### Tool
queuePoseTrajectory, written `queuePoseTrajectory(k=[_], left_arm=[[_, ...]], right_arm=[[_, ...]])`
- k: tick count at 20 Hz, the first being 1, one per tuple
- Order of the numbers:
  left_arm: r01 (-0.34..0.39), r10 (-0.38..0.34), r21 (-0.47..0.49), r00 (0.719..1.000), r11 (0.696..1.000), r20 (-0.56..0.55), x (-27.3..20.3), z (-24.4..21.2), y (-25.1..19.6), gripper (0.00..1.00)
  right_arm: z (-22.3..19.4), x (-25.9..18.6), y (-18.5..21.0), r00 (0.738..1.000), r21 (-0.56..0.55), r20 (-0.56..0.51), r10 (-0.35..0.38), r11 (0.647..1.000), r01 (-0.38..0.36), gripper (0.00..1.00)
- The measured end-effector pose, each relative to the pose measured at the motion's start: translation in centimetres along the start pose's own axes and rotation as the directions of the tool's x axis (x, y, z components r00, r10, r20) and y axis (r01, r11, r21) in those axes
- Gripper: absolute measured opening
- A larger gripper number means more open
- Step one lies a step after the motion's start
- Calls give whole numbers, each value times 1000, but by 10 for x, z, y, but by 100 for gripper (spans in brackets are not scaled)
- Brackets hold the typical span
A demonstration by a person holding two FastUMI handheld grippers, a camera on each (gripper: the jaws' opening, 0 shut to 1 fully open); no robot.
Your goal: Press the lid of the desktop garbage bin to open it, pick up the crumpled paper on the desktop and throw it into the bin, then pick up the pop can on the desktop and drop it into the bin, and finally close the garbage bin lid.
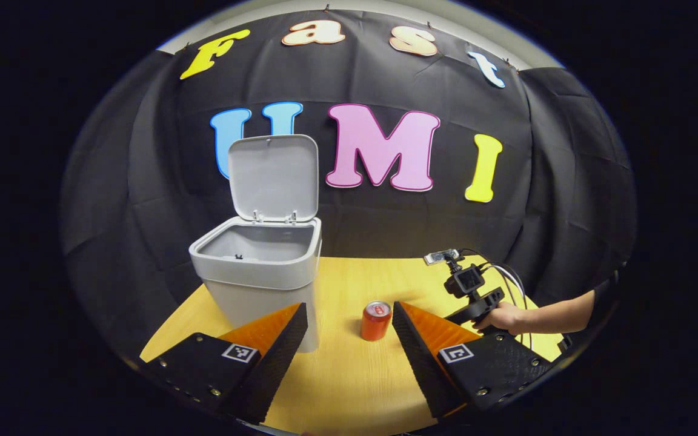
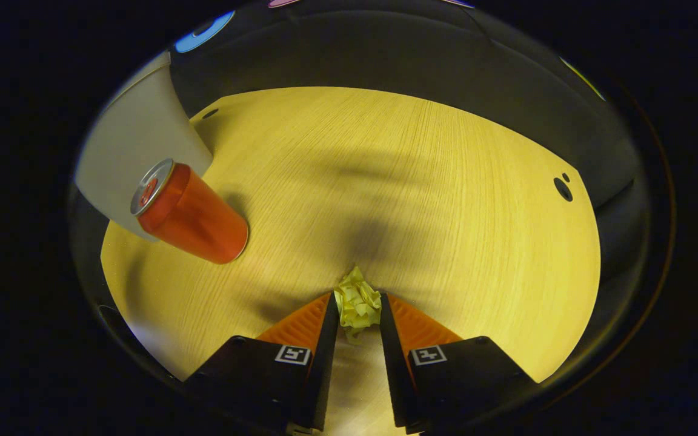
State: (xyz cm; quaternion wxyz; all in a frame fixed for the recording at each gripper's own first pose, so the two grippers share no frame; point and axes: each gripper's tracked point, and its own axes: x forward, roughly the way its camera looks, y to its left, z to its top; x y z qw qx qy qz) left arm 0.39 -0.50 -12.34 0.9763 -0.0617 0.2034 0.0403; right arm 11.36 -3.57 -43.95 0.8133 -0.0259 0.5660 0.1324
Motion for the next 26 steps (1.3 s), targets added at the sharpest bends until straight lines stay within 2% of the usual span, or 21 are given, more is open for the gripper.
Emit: queuePoseTrajectory(k=[1, 2, 6, 10, 15, 17, 21, 26], left_arm=[[-3, 3, 6, 1000, 1000, -1, 0, 0, 3, 94], [-1, 1, 9, 1000, 1000, 1, 0, 0, 5, 94], [17, -17, 24, 1000, 1000, 13, 3, 4, 8, 93], [60, -61, 32, 998, 998, 30, 6, 9, 4, 93], [95, -96, 28, 994, 995, 56, 5, 15, 6, 93], [94, -95, 22, 993, 995, 72, 3, 20, 13, 93], [71, -72, 4, 994, 997, 77, 0, 21, 37, 94], [32, -30, -15, 996, 999, 79, -12, 16, 67, 95]], right_arm=[[1, -6, 0, 1000, -6, 10, -4, 1000, 4, 59], [5, -15, -1, 1000, -2, 23, -4, 1000, 4, 46], [34, -53, -2, 992, 47, 127, 2, 999, -8, 46], [76, -110, -6, 967, 59, 253, -16, 998, 1, 45], [132, -183, 3, 914, 26, 405, -20, 1000, 10, 45], [154, -205, 21, 893, 3, 449, 14, 1000, -17, 45], [197, -241, 81, 853, -105, 502, 144, 989, -105, 45], [243, -258, 169, 799, -250, 526, 291, 951, -182, 45]])
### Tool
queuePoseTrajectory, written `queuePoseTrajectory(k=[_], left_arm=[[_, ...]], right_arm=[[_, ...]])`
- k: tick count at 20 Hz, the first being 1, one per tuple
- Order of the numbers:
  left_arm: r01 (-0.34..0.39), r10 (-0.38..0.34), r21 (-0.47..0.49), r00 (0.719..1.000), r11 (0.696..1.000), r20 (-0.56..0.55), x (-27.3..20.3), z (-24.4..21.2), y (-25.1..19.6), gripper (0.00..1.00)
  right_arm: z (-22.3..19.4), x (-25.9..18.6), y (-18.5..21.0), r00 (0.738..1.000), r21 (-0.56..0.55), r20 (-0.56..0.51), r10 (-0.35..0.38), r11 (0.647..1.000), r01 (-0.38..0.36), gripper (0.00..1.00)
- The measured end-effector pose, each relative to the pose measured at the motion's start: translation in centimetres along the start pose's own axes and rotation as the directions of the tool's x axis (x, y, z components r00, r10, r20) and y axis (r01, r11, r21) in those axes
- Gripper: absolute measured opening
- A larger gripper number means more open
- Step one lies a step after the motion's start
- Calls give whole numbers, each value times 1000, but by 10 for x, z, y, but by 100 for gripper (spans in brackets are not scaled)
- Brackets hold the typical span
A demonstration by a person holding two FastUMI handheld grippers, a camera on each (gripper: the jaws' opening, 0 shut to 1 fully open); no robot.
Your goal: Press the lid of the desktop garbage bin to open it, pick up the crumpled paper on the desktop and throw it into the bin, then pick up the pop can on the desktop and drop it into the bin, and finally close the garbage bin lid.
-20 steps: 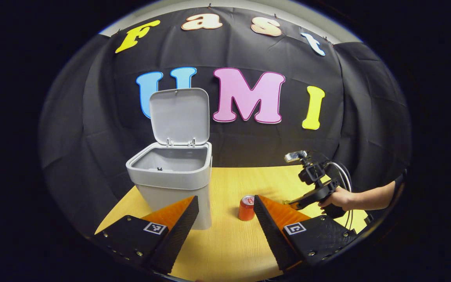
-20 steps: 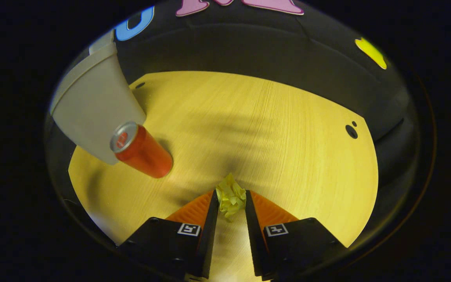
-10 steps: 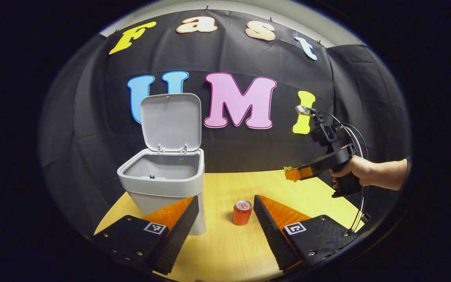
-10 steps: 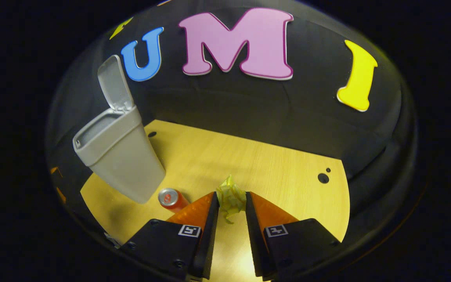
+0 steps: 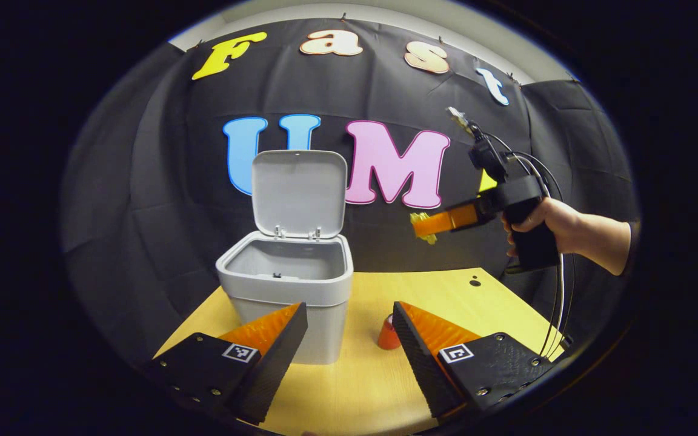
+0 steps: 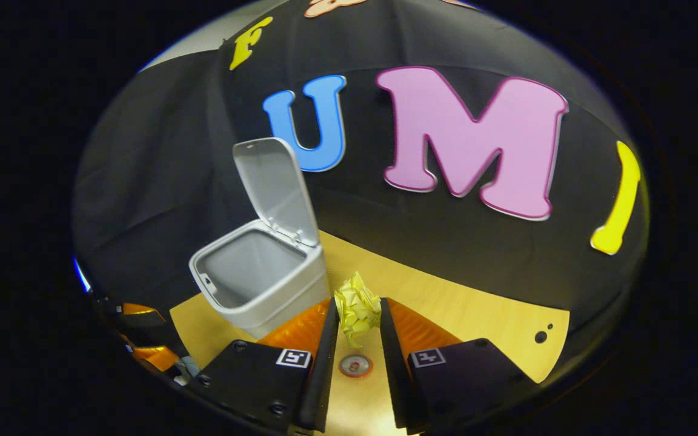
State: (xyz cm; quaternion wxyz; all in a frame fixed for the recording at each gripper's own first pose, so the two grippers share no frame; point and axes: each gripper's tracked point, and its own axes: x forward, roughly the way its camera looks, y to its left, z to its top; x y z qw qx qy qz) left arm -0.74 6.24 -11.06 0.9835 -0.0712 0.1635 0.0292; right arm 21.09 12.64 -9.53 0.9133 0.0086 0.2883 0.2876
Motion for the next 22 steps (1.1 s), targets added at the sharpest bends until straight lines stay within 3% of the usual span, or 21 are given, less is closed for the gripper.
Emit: queuePoseTrajectory(k=[5, 9, 10, 11, 16, 18, 22], left_arm=[[-74, 74, -9, 997, 997, -12, -13, -6, 32, 93], [-136, 136, -8, 991, 991, -8, -25, -7, 55, 93], [-143, 143, -6, 990, 990, -6, -28, -8, 58, 94], [-151, 151, -4, 989, 989, -7, -29, -7, 61, 94], [-156, 156, -17, 988, 988, -11, -35, -13, 67, 94], [-155, 155, -17, 988, 988, -16, -33, -16, 67, 93], [-133, 133, -10, 991, 991, -17, -30, -16, 60, 93]], right_arm=[[15, 45, 75, 990, -43, -28, 135, 990, -136, 45], [8, 73, 116, 981, -75, -61, 184, 979, -188, 45], [7, 75, 121, 979, -78, -65, 191, 978, -196, 31], [6, 79, 126, 980, -81, -67, 189, 978, -194, 45], [7, 81, 129, 983, -97, -57, 176, 979, -181, 54], [8, 82, 127, 986, -113, -47, 163, 979, -167, 96], [9, 77, 123, 990, -151, -25, 142, 978, -144, 100]])
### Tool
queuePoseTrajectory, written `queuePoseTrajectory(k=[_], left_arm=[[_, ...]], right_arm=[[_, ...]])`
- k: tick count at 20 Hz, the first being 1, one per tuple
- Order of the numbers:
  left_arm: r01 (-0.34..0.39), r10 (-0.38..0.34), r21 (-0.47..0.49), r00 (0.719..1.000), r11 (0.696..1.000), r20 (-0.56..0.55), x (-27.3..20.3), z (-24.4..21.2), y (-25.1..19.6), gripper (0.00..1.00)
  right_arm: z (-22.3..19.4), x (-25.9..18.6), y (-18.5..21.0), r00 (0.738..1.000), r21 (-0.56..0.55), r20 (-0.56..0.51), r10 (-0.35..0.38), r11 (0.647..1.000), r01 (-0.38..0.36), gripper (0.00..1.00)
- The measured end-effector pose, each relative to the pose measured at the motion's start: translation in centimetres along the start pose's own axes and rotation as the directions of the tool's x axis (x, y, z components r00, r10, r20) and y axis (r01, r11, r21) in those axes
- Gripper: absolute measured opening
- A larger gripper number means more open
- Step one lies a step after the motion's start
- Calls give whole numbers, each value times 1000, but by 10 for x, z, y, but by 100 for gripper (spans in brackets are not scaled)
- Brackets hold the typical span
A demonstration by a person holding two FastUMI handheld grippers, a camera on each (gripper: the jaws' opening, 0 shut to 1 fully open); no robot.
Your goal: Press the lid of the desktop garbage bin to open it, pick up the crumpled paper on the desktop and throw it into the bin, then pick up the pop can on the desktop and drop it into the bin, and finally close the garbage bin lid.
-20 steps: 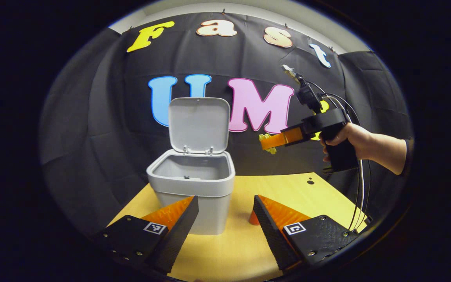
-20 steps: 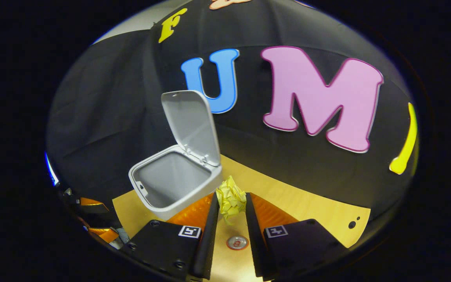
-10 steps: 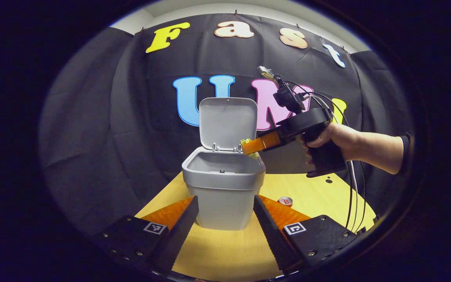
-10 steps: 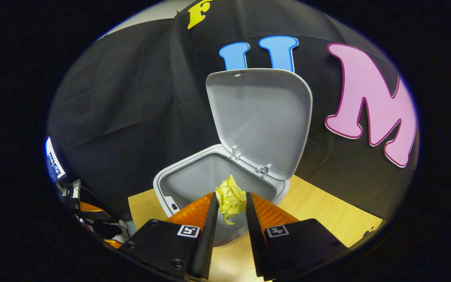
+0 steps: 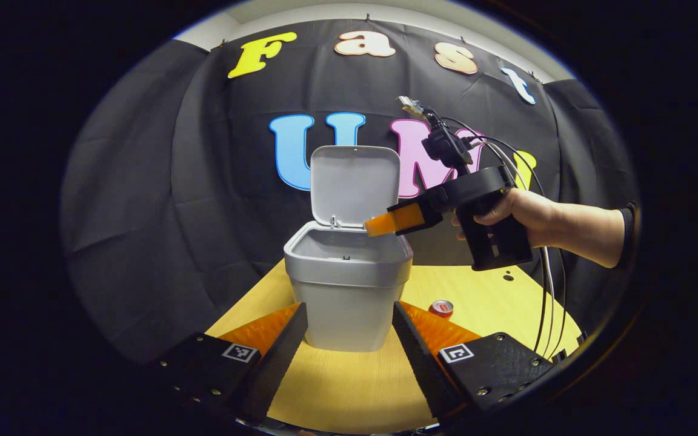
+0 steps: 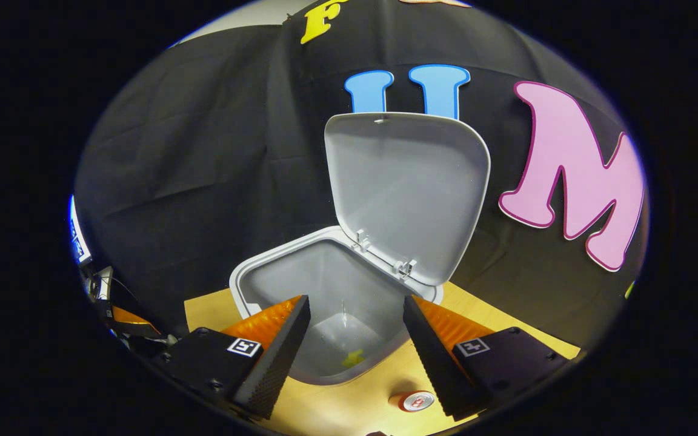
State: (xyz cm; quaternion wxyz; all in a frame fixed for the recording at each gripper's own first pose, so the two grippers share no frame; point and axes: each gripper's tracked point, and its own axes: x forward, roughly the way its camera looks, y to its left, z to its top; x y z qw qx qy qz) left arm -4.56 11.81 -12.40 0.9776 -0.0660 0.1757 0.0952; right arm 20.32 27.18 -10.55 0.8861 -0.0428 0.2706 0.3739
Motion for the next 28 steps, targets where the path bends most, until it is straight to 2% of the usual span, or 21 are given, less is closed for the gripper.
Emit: queuePoseTrajectory(k=[5, 8, 12, 16, 18, 21, 24, 26, 28], left_arm=[[41, -42, 20, 999, 999, 4, 6, -3, -16, 93], [84, -83, 59, 996, 995, -7, 15, -15, -34, 93], [153, -148, 111, 988, 982, -51, 35, -45, -65, 93], [226, -222, 76, 973, 971, -65, 64, -70, -102, 93], [253, -249, 86, 967, 964, -54, 82, -78, -118, 93], [290, -288, 95, 957, 952, -42, 110, -95, -141, 93], [327, -324, 114, 945, 938, -43, 140, -116, -168, 93], [340, -334, 117, 940, 933, -75, 160, -132, -182, 93], [341, -330, 113, 939, 933, -100, 178, -145, -191, 93]], right_arm=[[8, -17, -17, 997, 33, 48, -52, 998, 50, 100], [11, -40, -45, 985, 58, 102, -141, 989, 136, 100], [2, -81, -88, 935, 78, 182, -304, 953, 294, 100], [-22, -119, -116, 866, 87, 259, -428, 903, 420, 98], [-43, -137, -132, 832, 103, 272, -484, 874, 475, 98], [-79, -160, -151, 797, 181, 259, -546, 838, 515, 98], [-121, -181, -179, 752, 188, 233, -616, 788, 587, 98], [-145, -188, -189, 741, 189, 206, -638, 770, 610, 98], [-166, -190, -193, 747, 206, 176, -641, 766, 609, 98]])
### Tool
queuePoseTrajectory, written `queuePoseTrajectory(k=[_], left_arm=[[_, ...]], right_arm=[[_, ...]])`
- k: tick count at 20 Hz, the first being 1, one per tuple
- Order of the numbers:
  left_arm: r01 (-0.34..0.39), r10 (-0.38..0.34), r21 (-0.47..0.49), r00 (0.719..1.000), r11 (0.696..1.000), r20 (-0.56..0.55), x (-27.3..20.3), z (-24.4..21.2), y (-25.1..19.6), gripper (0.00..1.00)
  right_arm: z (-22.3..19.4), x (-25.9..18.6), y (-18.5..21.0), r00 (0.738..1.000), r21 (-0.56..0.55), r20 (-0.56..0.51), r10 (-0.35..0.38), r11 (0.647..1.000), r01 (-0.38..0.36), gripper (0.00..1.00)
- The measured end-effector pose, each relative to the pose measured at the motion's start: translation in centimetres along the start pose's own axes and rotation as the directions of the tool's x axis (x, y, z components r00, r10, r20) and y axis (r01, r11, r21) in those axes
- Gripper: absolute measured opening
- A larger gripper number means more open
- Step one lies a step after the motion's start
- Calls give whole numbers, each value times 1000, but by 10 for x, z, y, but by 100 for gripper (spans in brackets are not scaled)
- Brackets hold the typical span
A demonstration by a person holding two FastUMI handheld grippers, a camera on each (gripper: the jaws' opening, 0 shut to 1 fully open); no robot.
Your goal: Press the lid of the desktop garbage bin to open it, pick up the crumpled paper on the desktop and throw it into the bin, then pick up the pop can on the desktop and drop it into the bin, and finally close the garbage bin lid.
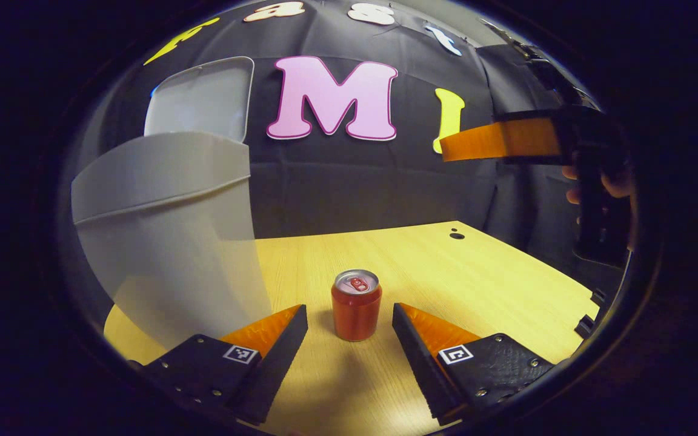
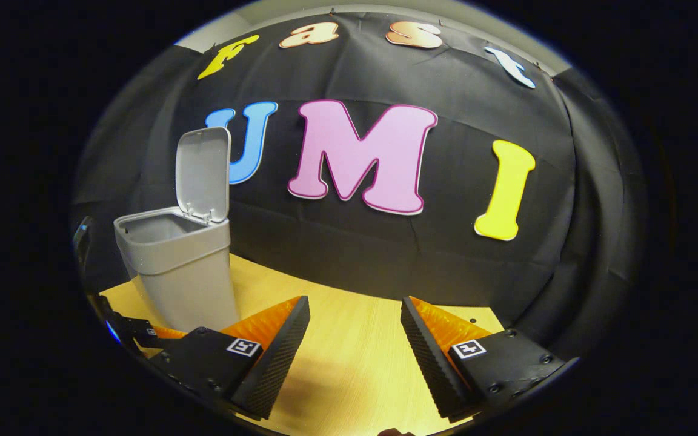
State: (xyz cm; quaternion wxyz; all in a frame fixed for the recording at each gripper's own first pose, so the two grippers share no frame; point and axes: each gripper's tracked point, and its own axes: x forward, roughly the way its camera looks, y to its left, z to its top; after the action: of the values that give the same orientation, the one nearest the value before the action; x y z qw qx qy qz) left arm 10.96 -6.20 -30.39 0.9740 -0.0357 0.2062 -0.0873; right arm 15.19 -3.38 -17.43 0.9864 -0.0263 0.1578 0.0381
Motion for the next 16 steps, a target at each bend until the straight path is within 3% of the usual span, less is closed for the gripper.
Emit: queuePoseTrajectory(k=[8, 16], left_arm=[[-10, 13, 34, 998, 999, -68, 54, -28, -3, 93], [16, -15, 33, 999, 999, -48, 85, -30, -14, 93]], right_arm=[[-51, -10, -15, 999, 1, -25, -21, 1000, 22, 99], [-78, -19, -28, 997, 26, -28, -74, 997, 74, 98]])
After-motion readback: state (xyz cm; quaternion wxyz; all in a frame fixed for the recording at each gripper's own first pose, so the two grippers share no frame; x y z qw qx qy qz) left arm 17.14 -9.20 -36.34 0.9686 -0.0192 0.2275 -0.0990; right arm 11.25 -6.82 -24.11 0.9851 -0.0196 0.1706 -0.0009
